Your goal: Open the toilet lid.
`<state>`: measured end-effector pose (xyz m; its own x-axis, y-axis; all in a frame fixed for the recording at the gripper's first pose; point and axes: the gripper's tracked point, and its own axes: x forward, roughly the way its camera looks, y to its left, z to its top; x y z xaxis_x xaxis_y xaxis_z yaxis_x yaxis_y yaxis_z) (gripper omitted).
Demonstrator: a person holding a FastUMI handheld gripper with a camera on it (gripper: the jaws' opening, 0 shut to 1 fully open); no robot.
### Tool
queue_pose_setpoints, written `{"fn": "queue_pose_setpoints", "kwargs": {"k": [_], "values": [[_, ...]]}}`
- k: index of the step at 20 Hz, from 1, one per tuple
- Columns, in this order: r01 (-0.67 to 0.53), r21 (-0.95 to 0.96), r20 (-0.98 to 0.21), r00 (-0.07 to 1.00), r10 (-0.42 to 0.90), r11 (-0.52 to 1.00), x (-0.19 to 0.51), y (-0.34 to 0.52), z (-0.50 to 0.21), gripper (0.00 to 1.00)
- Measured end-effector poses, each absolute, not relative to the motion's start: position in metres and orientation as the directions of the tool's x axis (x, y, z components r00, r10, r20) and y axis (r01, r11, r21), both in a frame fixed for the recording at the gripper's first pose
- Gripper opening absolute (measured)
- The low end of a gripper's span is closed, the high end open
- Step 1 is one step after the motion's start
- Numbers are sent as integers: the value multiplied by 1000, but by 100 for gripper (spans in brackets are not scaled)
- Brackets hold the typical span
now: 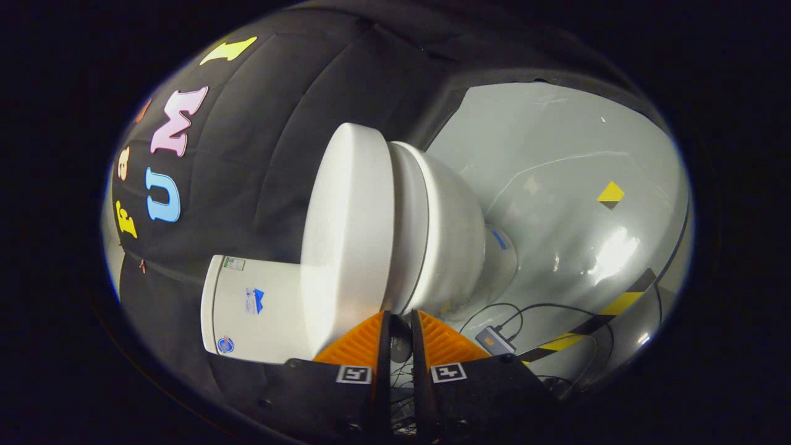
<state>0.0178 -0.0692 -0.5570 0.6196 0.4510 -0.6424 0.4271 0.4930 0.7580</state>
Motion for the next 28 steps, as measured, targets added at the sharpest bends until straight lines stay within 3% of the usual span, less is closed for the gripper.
{"fn": "queue_pose_setpoints", "kwargs": {"k": [4, 9, 20, 28], "values": [[451, 744, -661, 606, 442, 494, 25, -54, -594, 5], [454, 646, -737, 581, 345, 614, 23, -54, -573, 6], [316, 553, -700, 678, 224, 771, 42, -4, -431, 6], [276, 401, -695, 713, 94, 873, 46, 39, -380, 6]]}}
